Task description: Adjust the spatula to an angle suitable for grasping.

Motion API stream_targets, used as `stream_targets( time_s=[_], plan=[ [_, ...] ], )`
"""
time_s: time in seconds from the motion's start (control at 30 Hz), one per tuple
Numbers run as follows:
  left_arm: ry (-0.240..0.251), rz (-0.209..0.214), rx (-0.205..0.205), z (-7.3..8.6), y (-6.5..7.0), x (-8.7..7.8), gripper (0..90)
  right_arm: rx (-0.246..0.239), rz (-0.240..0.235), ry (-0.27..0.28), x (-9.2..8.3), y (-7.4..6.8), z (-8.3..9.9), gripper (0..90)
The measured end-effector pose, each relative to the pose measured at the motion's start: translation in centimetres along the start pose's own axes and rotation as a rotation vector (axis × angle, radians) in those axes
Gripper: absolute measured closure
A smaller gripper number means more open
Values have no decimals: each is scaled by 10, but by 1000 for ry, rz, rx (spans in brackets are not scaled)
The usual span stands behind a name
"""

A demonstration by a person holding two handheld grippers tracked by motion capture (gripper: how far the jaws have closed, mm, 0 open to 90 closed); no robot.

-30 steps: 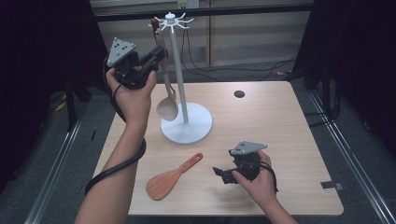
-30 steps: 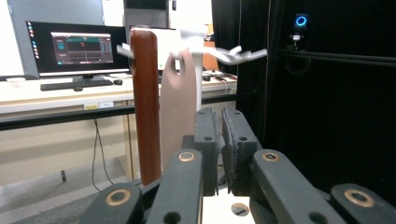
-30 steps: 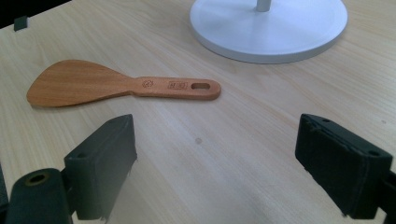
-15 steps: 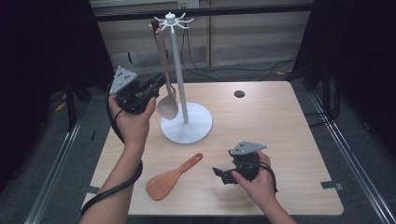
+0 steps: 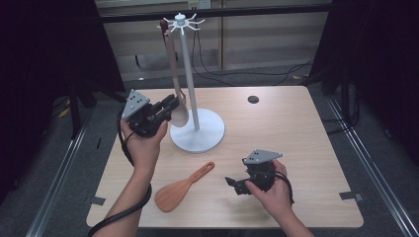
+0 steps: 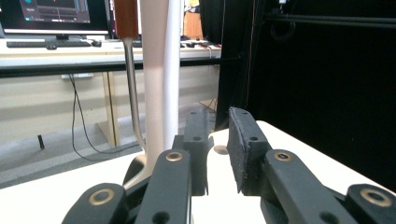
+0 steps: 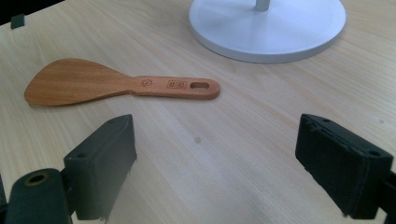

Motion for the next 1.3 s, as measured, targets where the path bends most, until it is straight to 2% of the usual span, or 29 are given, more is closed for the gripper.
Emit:
stream_targets(
  time_s=[0.37,0.5,0.67,0.87,0.93,0.97,1.17,1.3],
  plan=[
    [-70,10,5,35,-3,-6,754,1,0,1,-1,0,-1,117],
    [-81,24,-6,47,-3,-9,746,1,1,-1,0,0,0,116],
    [-127,46,-15,66,-4,-12,730,2,2,-2,0,0,0,117],
    [-192,54,-12,87,-4,-13,713,0,1,-4,1,-1,0,117],
    [-223,64,7,94,-4,-14,705,-1,-2,-4,1,-1,0,117],
    [-235,72,1,98,-2,-14,703,-2,-2,-4,1,-1,0,116],
    [-338,99,30,118,2,-13,677,-1,-2,-4,1,-2,0,116],
    [-404,136,49,131,8,-12,645,-1,-1,-6,1,-1,0,116]
  ],
)
Point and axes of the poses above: each handheld gripper's, and its own axes: x roughly forward along the jaws, z roughly out of its underside, y roughly to its right, the point moved 4 cm from there along x, roughly forward along the jaws, and after that the axes turned 7 degrees about -z, right-handed, at the moved point
